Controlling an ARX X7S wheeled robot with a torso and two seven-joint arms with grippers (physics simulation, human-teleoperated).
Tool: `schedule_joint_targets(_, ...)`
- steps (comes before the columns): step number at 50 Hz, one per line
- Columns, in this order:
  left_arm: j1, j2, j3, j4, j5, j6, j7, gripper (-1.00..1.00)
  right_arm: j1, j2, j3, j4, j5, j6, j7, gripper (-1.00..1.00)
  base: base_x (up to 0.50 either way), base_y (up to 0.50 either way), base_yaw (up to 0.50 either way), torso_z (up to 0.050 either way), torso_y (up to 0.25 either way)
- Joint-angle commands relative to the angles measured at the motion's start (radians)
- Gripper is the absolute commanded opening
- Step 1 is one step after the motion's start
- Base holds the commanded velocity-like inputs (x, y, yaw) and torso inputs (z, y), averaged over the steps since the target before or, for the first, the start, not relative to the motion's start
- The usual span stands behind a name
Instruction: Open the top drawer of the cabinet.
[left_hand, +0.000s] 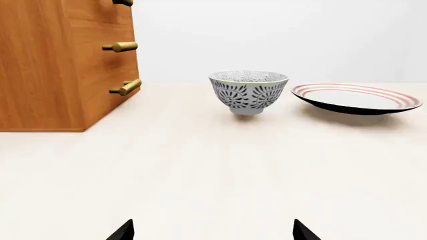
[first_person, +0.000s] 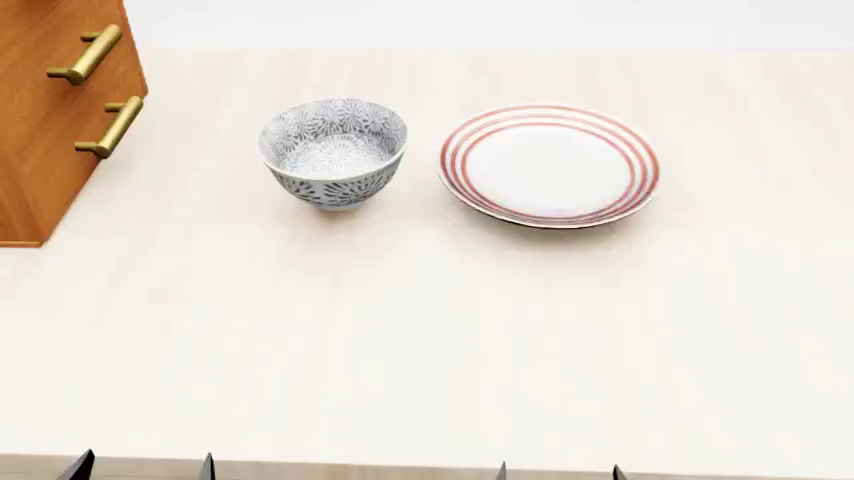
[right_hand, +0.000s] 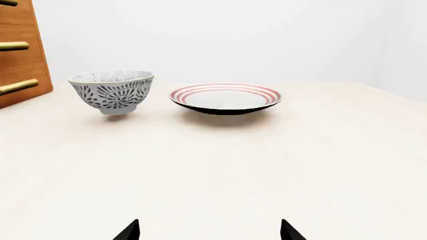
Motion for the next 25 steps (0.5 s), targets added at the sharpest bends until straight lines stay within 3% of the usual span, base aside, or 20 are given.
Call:
schedule_joint_targets(1,-0.002,-0.016,0.019,-0.004,-0.016,0.002,-0.018,1.00,-0.001,0.016,-0.021,-0.003,0.017,0.004,0.017,1.00,0.00,0.00,0.00,0.000,0.000)
schedule_joint_targets(17,-0.001,-0.058,0.072,0.001,-0.040,-0.001,-0.072,1.00,0.000,0.056,-0.069,-0.006,0.055,0.008,0.064,1.00,0.00,0.00,0.00,0.000,0.000)
schedule_joint_targets(18,-0.001,-0.058,0.072,0.001,-0.040,-0.001,-0.072,1.00,0.000,0.056,-0.069,-0.006,0.055,0.008,0.064,1.00,0.00,0.00,0.00,0.000,0.000)
schedule_joint_targets(19,0.006,-0.009,0.019,0.004,0.004,0.022,-0.020,1.00,-0.004,0.009,-0.015,-0.003,0.013,0.014,0.007,1.00,0.00,0.00,0.00,0.000,0.000)
schedule_joint_targets(25,-0.003,-0.034,0.043,-0.003,-0.017,-0.006,-0.049,1.00,0.001,0.033,-0.044,0.001,0.033,0.004,0.038,1.00,0.00,0.00,0.00,0.000,0.000)
